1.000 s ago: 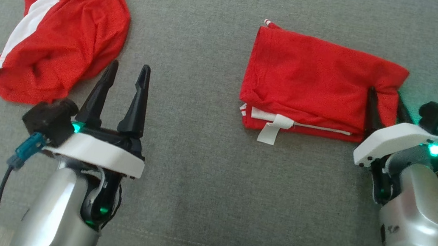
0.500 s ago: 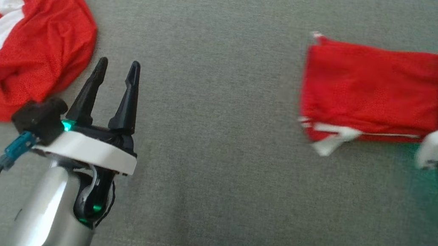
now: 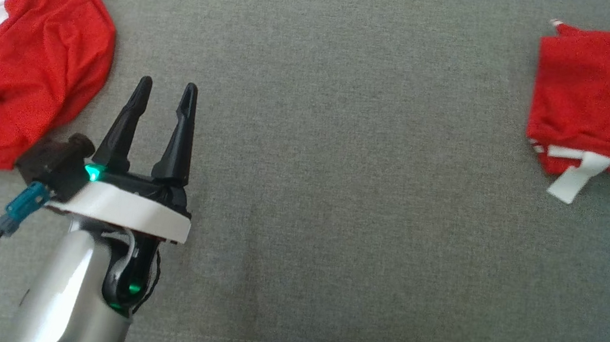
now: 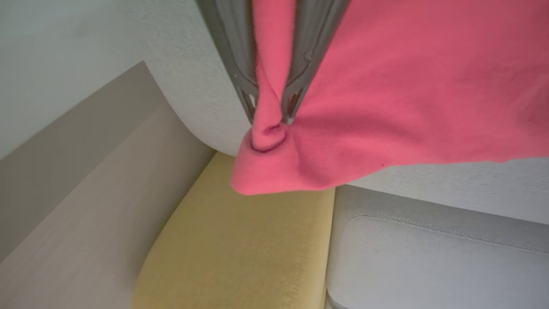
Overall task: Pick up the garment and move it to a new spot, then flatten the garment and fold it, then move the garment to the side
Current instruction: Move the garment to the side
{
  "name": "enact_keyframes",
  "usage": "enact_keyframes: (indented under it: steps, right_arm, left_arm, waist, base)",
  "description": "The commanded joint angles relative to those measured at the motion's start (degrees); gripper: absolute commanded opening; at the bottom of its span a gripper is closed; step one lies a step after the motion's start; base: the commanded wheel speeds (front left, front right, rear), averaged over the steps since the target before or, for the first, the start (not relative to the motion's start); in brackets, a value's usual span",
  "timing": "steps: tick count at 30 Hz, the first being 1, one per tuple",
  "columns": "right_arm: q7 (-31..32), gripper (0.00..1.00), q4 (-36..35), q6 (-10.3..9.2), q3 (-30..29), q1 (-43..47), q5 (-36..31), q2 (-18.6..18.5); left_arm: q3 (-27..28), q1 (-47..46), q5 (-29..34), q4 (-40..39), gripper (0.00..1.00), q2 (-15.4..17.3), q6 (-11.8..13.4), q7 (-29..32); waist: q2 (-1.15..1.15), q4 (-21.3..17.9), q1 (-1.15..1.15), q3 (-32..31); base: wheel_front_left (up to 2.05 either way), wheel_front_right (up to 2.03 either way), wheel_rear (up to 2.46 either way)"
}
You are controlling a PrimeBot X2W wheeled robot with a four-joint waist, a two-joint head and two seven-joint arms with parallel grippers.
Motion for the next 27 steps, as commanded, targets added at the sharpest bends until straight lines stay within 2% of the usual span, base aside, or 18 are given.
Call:
enact_keyframes:
  steps: [1,4,11,12,13,14,18,22,27]
  right_arm:
    - [0.26,0.0,-2.54,0.19,-0.3,-0.93,-0.56,-2.2]
    - [0.49,0.0,-3.55,0.19,-1.97,-0.89,-0.87,-2.88]
    - [0.51,0.0,-4.99,0.19,-1.46,-0.41,1.35,-2.04]
    - [0.4,0.36,-5.15,0.19,-1.44,-0.33,1.68,-1.84]
    - [0.3,0.85,-5.36,0.19,-1.39,-0.22,1.91,-1.59]
    - [0.43,1.0,-5.45,0.19,-1.66,-0.16,2.32,-1.22]
    - [-0.74,1.0,-6.68,0.19,-1.37,0.0,2.98,-0.19]
    - [-2.41,1.0,-8.55,0.19,0.16,0.36,3.99,2.36]
    - [-4.32,1.0,-10.83,0.19,6.59,1.57,6.03,6.41]
  left_arm:
    - [2.13,-1.93,0.58,-1.91,1.0,0.7,-0.08,-0.29]
    - [2.3,-2.0,0.83,-1.89,1.0,0.7,-0.25,-0.29]
    - [2.22,-1.81,1.21,-1.5,1.0,0.7,-0.57,-0.29]
    - [2.16,-1.78,1.22,-1.43,1.0,0.7,-0.61,-0.29]
    - [2.13,-1.75,1.23,-1.38,1.0,0.7,-0.64,-0.29]
    - [2.12,-1.73,1.23,-1.31,1.0,0.7,-0.67,-0.29]
    - [2.02,-1.49,1.07,-0.76,1.0,0.7,-0.76,-0.29]
    - [1.92,-1.01,0.61,-0.3,1.0,0.7,-0.8,-0.29]
    - [1.91,-0.2,0.33,-0.06,1.0,0.7,-0.67,-0.29]
  waist:
    - [0.0,-0.05,0.0,0.17]
    - [0.0,-0.19,0.0,0.47]
    - [0.0,-0.65,0.0,0.72]
    - [0.0,-0.68,0.0,0.68]
    - [0.0,-0.72,0.0,0.61]
    - [0.0,-0.77,0.0,0.49]
    - [0.0,-0.73,0.0,-0.71]
    - [0.0,-0.65,0.0,-2.75]
    - [0.0,-0.62,0.0,-6.15]
  base:
    - [0.0,0.0,0.0]
    - [0.0,0.0,0.0]
    - [0.0,0.0,0.0]
    - [0.0,0.0,0.0]
    - [0.0,0.0,0.0]
    - [0.0,0.0,0.0]
    - [0.0,0.0,0.0]
    - [0.0,0.0,0.0]
    - [0.0,0.0,0.0]
